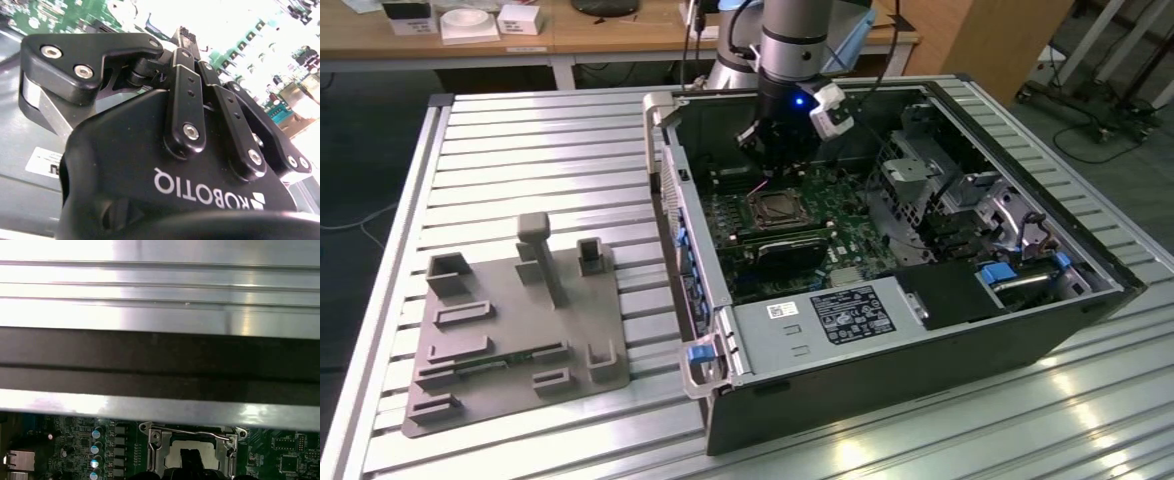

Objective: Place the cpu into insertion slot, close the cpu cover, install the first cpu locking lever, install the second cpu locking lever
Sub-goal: 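Install the first cpu locking lever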

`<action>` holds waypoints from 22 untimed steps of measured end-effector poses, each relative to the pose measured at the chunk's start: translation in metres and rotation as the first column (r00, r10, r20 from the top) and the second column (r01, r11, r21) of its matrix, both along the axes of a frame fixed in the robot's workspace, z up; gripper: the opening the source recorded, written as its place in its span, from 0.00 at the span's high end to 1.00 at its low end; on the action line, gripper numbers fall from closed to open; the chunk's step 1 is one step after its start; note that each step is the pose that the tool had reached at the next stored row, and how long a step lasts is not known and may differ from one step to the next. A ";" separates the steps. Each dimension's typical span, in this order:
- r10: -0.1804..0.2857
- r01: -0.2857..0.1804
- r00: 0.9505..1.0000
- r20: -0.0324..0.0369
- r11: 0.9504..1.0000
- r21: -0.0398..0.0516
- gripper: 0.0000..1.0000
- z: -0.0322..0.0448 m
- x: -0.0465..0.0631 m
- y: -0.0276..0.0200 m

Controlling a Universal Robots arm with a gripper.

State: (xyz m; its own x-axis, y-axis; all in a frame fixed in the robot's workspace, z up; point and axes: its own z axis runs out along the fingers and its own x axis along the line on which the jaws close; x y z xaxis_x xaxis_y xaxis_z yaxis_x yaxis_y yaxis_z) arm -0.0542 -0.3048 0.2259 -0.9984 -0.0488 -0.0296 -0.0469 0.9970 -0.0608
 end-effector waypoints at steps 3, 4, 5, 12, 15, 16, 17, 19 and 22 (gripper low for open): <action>0.000 0.000 1.000 0.000 1.000 0.000 0.90 0.0000 -0.009 0.0000; 0.000 0.000 1.000 0.000 1.000 0.000 0.90 0.0000 -0.012 0.0000; 0.000 0.000 1.000 0.001 1.000 0.001 0.90 0.0000 -0.012 0.0000; 0.000 0.000 1.000 0.002 0.999 0.054 0.90 -0.0015 -0.012 0.0046; 0.000 0.000 1.000 0.001 0.998 0.059 0.90 -0.0038 -0.011 0.0054; 0.000 0.000 1.000 0.001 0.998 0.060 0.90 -0.0047 -0.010 0.0057; 0.000 0.000 1.000 0.001 0.998 0.062 0.90 -0.0053 -0.010 0.0062; 0.000 0.000 1.000 0.001 0.998 0.066 0.90 -0.0059 -0.010 0.0072; 0.000 0.000 1.000 0.001 0.998 0.068 0.90 -0.0065 -0.010 0.0077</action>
